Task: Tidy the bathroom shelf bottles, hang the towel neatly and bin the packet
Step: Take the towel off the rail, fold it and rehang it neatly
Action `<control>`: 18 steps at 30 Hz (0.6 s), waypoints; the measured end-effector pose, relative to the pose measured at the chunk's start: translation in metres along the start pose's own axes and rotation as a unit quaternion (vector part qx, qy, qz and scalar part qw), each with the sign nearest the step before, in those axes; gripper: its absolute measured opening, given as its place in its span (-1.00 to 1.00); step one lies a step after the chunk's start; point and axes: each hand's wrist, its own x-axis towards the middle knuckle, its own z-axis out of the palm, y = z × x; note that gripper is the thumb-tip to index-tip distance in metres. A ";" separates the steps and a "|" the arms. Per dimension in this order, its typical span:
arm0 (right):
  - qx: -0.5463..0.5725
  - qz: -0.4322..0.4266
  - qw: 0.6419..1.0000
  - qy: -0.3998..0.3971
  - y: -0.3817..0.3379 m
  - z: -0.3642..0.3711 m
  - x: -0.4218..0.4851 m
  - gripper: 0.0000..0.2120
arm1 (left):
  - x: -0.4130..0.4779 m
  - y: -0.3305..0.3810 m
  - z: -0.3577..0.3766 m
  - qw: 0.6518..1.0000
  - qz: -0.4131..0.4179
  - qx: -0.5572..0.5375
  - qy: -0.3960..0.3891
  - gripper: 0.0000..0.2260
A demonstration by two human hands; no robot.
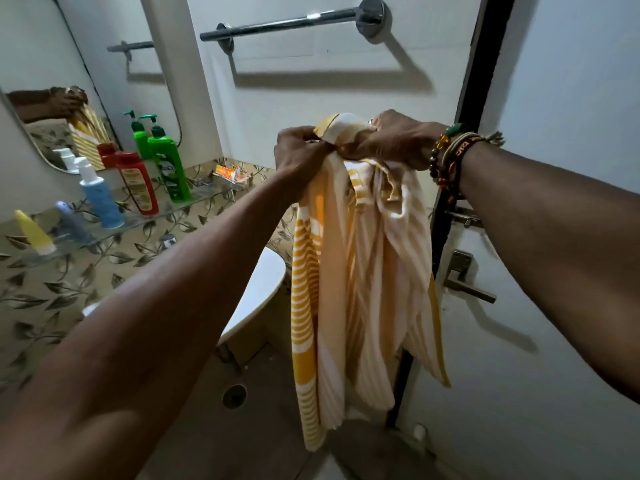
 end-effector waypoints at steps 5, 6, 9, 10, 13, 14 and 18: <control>0.052 -0.018 0.990 0.129 -0.008 0.008 0.003 -0.81 | -0.009 -0.017 -0.011 0.996 0.057 0.073 0.009 -0.70; 0.064 -0.014 0.984 0.168 -0.008 0.008 0.003 -0.77 | -0.010 -0.022 -0.013 0.989 0.079 0.128 -0.012 -0.70; 0.091 -0.007 0.966 0.243 -0.010 0.006 0.003 -0.73 | -0.013 -0.039 -0.016 0.950 0.117 0.283 -0.060 -0.80; 0.098 -0.006 0.959 0.264 -0.010 0.005 0.002 -0.72 | -0.015 -0.045 -0.018 0.944 0.101 0.310 -0.057 -0.83; 0.121 0.023 0.922 0.366 -0.009 0.002 0.003 -0.57 | -0.019 -0.062 -0.026 0.920 0.032 0.388 -0.055 -0.91; 0.117 0.040 0.908 0.400 -0.007 0.000 0.004 -0.51 | -0.020 -0.067 -0.029 0.917 0.003 0.395 -0.056 -0.87; 0.052 0.049 0.904 0.421 0.003 -0.006 0.003 -0.45 | -0.013 -0.065 -0.033 0.953 -0.091 0.290 -0.008 -0.73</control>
